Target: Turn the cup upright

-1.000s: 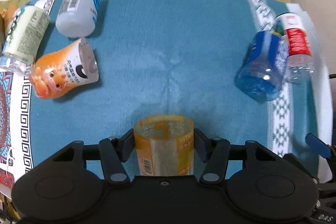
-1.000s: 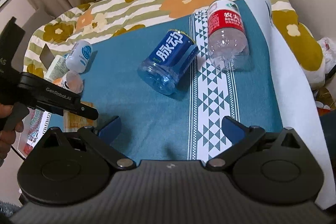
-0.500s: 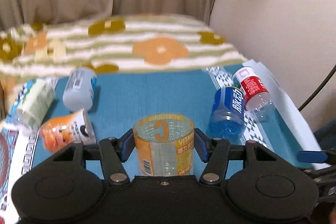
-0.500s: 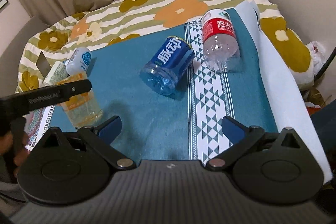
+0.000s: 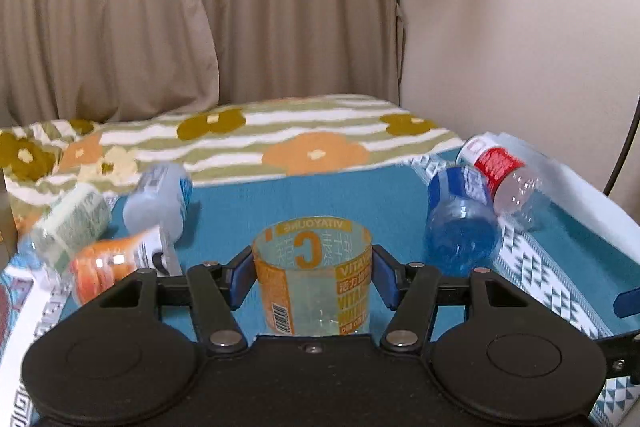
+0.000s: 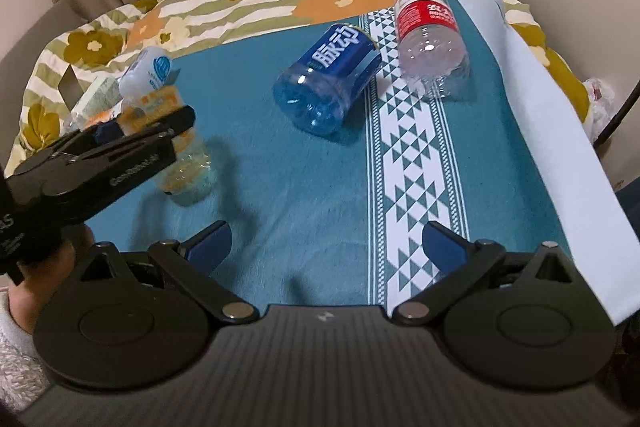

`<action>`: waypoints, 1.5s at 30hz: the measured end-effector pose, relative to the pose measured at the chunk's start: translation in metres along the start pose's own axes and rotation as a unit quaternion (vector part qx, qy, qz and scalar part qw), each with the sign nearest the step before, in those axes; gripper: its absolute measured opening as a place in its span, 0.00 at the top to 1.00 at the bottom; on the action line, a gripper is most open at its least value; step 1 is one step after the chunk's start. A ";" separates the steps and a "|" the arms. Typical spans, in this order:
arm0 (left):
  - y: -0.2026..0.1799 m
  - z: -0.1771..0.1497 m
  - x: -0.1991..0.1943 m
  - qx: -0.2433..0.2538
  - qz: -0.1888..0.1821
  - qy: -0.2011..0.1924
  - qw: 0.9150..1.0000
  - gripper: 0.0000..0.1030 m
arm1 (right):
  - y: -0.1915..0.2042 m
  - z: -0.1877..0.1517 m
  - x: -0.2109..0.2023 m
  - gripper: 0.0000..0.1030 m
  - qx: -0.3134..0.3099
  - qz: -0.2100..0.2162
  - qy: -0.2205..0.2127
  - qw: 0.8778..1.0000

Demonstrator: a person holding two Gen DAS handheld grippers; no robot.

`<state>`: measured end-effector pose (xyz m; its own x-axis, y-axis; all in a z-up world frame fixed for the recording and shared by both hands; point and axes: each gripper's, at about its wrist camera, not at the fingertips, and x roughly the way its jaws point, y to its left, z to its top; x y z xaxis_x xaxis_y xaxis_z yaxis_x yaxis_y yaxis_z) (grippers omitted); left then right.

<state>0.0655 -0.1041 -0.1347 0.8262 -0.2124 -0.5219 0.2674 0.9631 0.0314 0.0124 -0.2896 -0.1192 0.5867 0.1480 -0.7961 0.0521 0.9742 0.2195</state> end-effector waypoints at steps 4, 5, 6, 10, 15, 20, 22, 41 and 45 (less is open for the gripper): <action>0.002 -0.004 -0.001 -0.006 -0.003 0.014 1.000 0.37 | 0.004 -0.005 0.000 0.00 -0.004 0.002 0.002 1.000; 0.002 -0.005 -0.002 -0.008 -0.005 0.018 1.000 0.37 | 0.005 -0.006 -0.001 0.00 -0.004 0.002 0.002 1.000; 0.002 -0.005 -0.004 -0.012 -0.006 0.019 1.000 0.36 | 0.005 -0.007 -0.002 0.00 -0.004 0.003 0.002 1.000; 0.002 -0.004 -0.007 -0.021 -0.009 0.032 0.999 0.16 | 0.008 -0.009 -0.007 0.00 -0.008 0.003 -0.003 1.000; 0.001 -0.004 -0.009 -0.028 -0.014 0.042 0.999 0.06 | 0.007 -0.012 -0.014 0.00 -0.007 0.001 -0.009 1.000; 0.000 -0.002 -0.015 -0.032 -0.006 0.056 0.998 0.06 | 0.004 -0.012 -0.024 0.00 -0.002 0.001 -0.019 1.000; 0.001 0.002 -0.023 -0.037 -0.002 0.055 0.998 0.06 | 0.005 -0.010 -0.030 0.00 -0.001 0.002 -0.026 1.000; 0.054 0.053 -0.133 -0.063 0.034 0.133 0.988 0.03 | 0.059 0.026 -0.106 0.00 -0.052 -0.030 -0.075 0.995; 0.062 0.054 -0.150 -0.064 0.044 0.139 0.987 0.03 | 0.070 0.027 -0.114 0.00 -0.054 -0.049 -0.071 0.995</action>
<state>-0.0151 -0.0214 -0.0084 0.6701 -0.0905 -0.7368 0.1216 0.9925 -0.0112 -0.0288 -0.2430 0.0022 0.6914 0.0328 -0.7217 0.0319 0.9966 0.0758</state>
